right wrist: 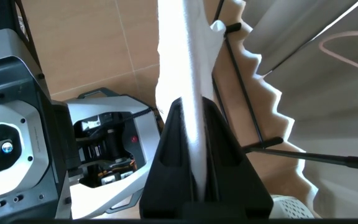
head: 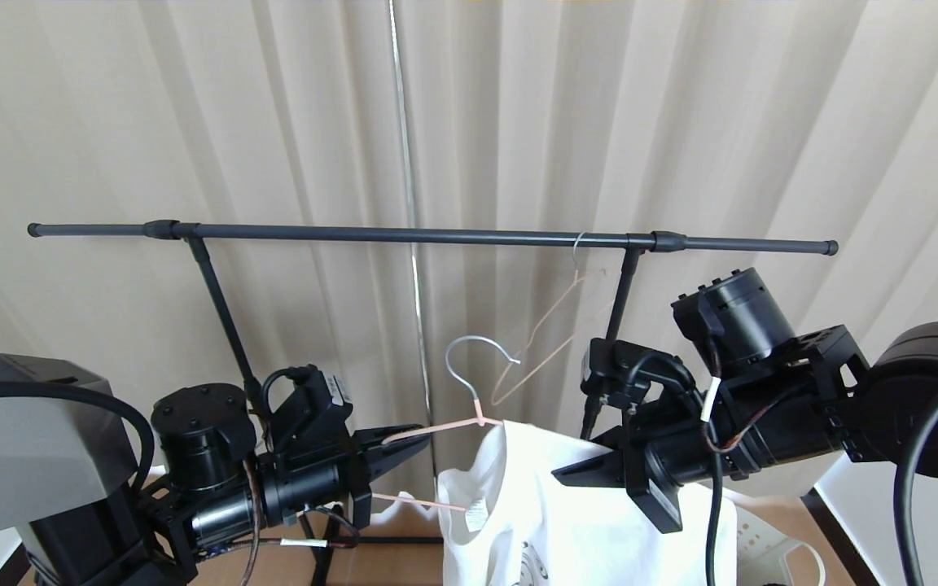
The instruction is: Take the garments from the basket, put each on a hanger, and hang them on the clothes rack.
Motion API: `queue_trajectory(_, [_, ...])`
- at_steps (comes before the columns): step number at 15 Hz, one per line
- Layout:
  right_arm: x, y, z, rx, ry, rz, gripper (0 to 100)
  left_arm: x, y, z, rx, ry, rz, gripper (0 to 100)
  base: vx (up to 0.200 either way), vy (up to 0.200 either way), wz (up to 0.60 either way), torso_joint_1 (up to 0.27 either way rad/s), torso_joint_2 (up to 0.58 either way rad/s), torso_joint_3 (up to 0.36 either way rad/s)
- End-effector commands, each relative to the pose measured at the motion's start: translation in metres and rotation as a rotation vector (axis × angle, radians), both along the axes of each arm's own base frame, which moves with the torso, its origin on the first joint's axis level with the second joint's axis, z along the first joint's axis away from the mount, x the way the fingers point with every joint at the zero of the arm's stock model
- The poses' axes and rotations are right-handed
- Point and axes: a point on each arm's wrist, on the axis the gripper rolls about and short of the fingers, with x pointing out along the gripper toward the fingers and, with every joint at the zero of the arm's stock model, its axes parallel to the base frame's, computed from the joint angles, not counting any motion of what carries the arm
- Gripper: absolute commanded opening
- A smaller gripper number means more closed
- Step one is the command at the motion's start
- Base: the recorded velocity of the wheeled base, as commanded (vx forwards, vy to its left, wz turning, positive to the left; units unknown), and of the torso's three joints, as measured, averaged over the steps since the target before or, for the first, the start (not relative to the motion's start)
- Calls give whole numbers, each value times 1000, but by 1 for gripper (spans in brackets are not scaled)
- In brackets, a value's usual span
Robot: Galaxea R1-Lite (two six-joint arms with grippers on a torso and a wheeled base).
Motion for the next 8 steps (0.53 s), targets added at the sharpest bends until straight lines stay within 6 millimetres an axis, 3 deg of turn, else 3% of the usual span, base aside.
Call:
queue_trajectory(1, [-3, -2, 4, 8, -11, 1, 0, 1, 0, 1, -2, -4, 3, 0, 0, 0, 0, 0, 0, 0])
queue_trajectory(3, [-6, -4, 8, 15, -20, 2, 0, 1, 0, 0, 0, -4, 3, 0, 0, 0, 0, 0, 0, 0])
queue_trajectory(4, [-6, -4, 8, 16, -21, 2, 0, 1, -1, 0, 0, -4, 1, 100, 0, 0, 0, 0, 0, 0])
queue_trajectory(8, [-8, -6, 11, 20, -28, -1, 0, -2, 2, -1, 5, 5, 4, 100, 0, 0, 0, 0, 0, 0])
